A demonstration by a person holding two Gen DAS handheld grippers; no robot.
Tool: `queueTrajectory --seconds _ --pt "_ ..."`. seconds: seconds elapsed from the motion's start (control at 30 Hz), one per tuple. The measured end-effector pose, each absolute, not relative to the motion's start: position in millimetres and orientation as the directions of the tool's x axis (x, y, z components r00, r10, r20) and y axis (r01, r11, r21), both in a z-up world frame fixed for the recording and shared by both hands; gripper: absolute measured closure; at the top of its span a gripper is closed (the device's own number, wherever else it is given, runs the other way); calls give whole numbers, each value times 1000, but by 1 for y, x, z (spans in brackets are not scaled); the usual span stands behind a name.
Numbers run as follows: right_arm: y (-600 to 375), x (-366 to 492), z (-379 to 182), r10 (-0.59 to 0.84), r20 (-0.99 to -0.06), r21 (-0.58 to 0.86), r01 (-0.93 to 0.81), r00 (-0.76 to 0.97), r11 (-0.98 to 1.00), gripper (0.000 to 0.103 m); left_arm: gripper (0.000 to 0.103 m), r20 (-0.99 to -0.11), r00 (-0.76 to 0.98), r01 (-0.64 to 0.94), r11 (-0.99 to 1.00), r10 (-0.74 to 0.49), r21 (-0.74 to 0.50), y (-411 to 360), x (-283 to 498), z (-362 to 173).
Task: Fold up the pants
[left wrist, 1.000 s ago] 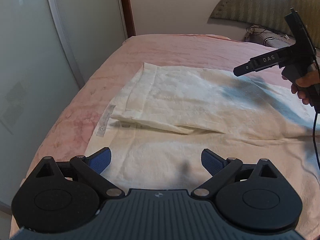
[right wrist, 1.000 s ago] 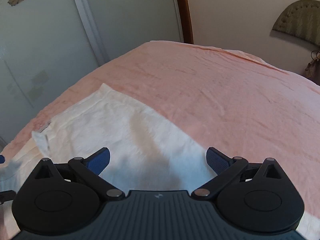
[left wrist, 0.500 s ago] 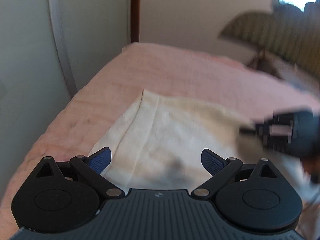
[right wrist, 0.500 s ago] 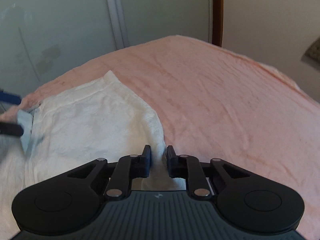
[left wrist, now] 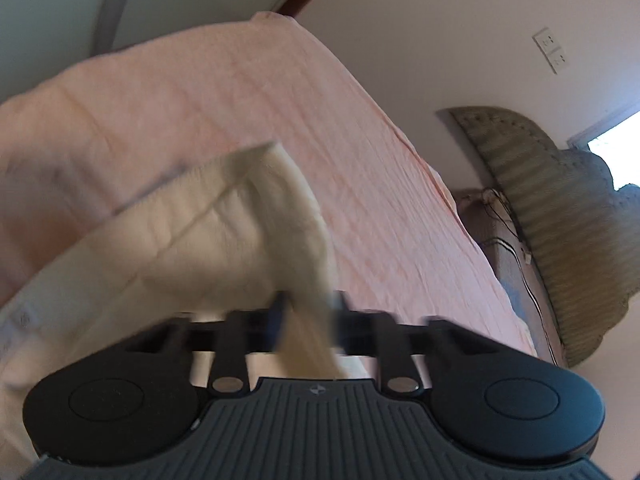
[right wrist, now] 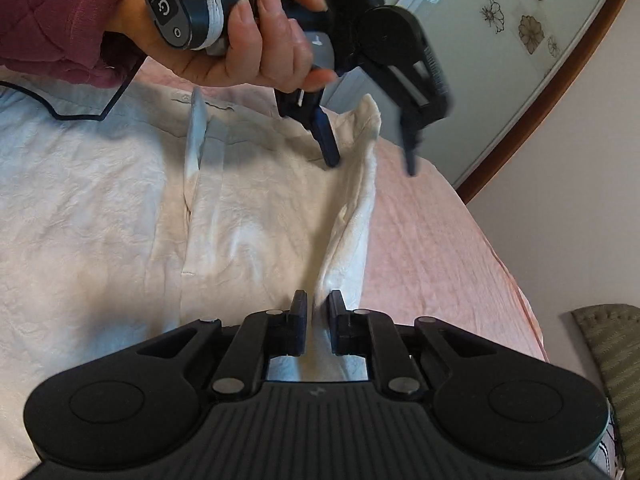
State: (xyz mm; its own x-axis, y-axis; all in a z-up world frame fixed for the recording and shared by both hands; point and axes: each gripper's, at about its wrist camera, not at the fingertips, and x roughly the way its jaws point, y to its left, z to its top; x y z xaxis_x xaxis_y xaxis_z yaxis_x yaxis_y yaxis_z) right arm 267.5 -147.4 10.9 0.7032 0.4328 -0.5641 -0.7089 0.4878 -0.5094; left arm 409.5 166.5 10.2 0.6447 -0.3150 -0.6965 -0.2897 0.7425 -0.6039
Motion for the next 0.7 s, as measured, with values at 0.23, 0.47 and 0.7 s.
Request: queueTrajectory --seconds 0.23,0.47,0.7 --pt "-181 252 18 348 -480 -548 -585 805 598 56 100 -640 720 -195 807 -269 -558 164 324 41" --pt "-232 244 19 233 -549 -572 -564 803 595 56 100 -617 742 -133 844 -263 -519 159 252 47" --pt "-227 257 -3 94 -582 -658 -536 808 530 77 100 -614 759 -121 879 -218 -461 148 226 47"
